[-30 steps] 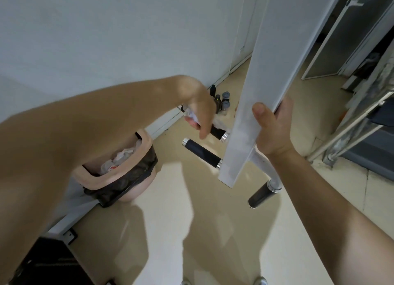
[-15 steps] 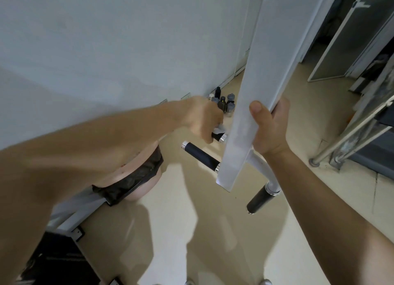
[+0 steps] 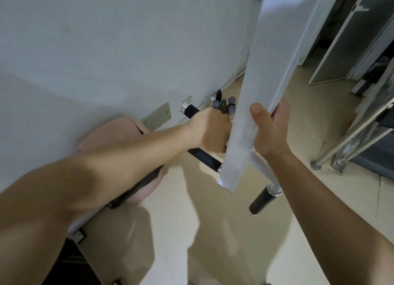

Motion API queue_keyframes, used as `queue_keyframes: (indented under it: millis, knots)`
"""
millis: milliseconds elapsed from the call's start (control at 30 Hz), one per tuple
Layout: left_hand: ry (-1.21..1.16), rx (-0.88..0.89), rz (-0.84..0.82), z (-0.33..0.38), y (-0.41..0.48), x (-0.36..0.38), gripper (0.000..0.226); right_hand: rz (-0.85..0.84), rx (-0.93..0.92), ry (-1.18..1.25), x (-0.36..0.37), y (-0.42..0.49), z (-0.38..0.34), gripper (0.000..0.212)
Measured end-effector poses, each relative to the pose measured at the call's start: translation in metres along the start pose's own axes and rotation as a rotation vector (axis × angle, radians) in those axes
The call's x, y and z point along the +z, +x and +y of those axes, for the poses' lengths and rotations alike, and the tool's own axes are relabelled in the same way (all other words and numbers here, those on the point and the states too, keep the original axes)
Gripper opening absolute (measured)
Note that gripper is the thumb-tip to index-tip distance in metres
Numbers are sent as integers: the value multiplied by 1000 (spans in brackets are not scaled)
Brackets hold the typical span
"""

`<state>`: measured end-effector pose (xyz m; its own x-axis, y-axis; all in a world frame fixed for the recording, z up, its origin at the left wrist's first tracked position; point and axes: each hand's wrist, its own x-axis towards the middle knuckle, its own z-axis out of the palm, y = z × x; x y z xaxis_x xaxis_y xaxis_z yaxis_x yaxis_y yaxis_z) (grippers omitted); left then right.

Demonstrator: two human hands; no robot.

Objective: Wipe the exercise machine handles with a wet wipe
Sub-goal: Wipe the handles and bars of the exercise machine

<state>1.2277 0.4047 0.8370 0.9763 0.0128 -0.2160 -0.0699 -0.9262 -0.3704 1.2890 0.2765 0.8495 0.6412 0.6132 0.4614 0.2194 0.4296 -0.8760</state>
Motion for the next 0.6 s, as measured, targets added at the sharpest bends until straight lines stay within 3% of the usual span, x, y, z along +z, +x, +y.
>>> queue_keyframes:
  millis: [67, 133, 200, 233, 267, 367, 433, 500, 600]
  knots:
    - [-325, -11, -314, -14, 11, -21, 27, -40, -9, 21, 0, 0, 0, 62]
    - [-497, -2, -610, -24, 21, -36, 29, -71, -22, 49, 0, -2, 2, 52]
    - [-489, 25, -660, -25, 23, -33, 36, -60, -15, 49, -1, -2, 4, 52]
    - [-424, 36, -581, -24, 19, -26, 37, -37, -7, 29, 0, -1, 3, 51]
    - [-324, 28, -401, -22, 16, -15, 37, -16, 0, 9, 1, 1, 2, 52]
    - [21, 68, 502, -19, 10, 32, 33, 3, -20, -31, 0, 7, 4, 64]
    - [97, 111, 853, -22, 12, 54, 37, 5, -25, -25, -1, 8, 5, 66]
    - [38, 132, 802, -29, 12, 56, 45, 9, -29, -29, -2, 8, 8, 64]
    - [-26, 8, 305, -44, 8, 28, 39, 8, -27, -61, -7, 11, 12, 39]
